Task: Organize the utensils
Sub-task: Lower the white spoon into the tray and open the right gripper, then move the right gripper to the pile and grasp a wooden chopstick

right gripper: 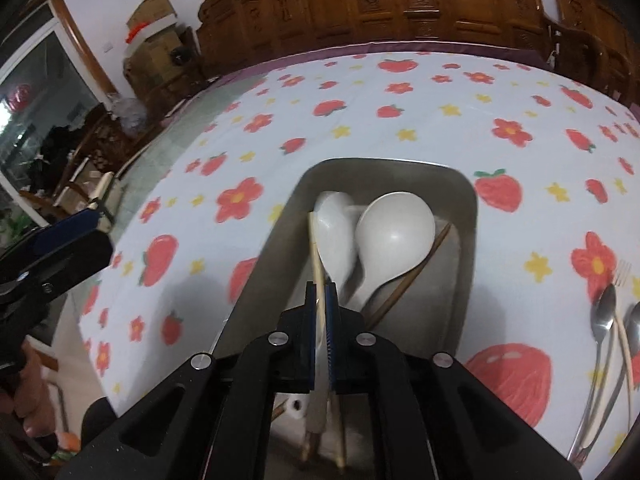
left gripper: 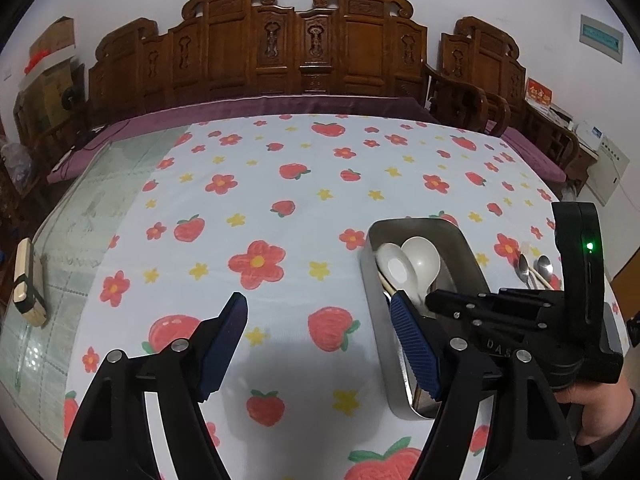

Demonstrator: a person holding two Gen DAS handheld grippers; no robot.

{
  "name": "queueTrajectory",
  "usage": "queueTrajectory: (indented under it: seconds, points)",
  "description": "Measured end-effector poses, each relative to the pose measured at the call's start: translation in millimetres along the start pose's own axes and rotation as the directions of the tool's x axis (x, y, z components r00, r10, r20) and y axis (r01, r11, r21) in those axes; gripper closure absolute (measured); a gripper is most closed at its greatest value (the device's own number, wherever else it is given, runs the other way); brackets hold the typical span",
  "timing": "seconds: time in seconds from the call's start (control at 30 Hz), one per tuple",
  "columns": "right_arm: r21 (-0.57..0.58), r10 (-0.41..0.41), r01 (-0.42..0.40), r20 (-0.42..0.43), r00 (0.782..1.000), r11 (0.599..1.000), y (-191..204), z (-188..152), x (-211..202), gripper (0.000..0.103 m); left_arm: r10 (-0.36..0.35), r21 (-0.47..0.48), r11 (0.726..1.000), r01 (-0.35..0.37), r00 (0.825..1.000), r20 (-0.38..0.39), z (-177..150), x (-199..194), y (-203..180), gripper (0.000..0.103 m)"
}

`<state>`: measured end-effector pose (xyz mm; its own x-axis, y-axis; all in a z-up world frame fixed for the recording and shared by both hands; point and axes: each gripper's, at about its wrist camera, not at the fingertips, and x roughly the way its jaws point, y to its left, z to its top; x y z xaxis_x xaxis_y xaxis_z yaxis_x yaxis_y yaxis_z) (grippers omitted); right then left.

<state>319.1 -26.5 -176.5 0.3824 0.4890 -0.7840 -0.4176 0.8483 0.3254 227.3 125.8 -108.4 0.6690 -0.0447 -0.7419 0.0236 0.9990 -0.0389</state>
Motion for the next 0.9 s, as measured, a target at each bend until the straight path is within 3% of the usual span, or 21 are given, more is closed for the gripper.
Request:
queueTrajectory:
  seconds: [0.3,0.7,0.8,0.87,0.9]
  points:
    - [-0.070,-0.007,0.014,0.089,0.996,0.997,-4,-6,-48,0.096,-0.021,0.015,1.000,0.021,1.000,0.015,-1,-7,-19,0.032]
    - [-0.170,-0.081,0.114,0.191,0.978,0.979,-40,-42,-143,0.095,-0.079,0.056,0.996,0.076,0.995,0.053,1,-20,-72,0.032]
    - [-0.170,-0.105,0.141,0.203,0.974,0.975,-55,-54,-163,0.082,-0.098,0.063,0.994,0.094,0.994,0.051,0,-21,-87,0.032]
    - [-0.163,-0.130,0.168,0.220,0.967,0.972,-67,-60,-177,0.082,-0.112,0.073,0.991,0.108,0.993,0.046,-2,-21,-97,0.030]
    - [-0.156,-0.139,0.177,0.225,0.964,0.972,-75,-63,-185,0.082,-0.119,0.079,0.990,0.115,0.992,0.047,-4,-21,-103,0.023]
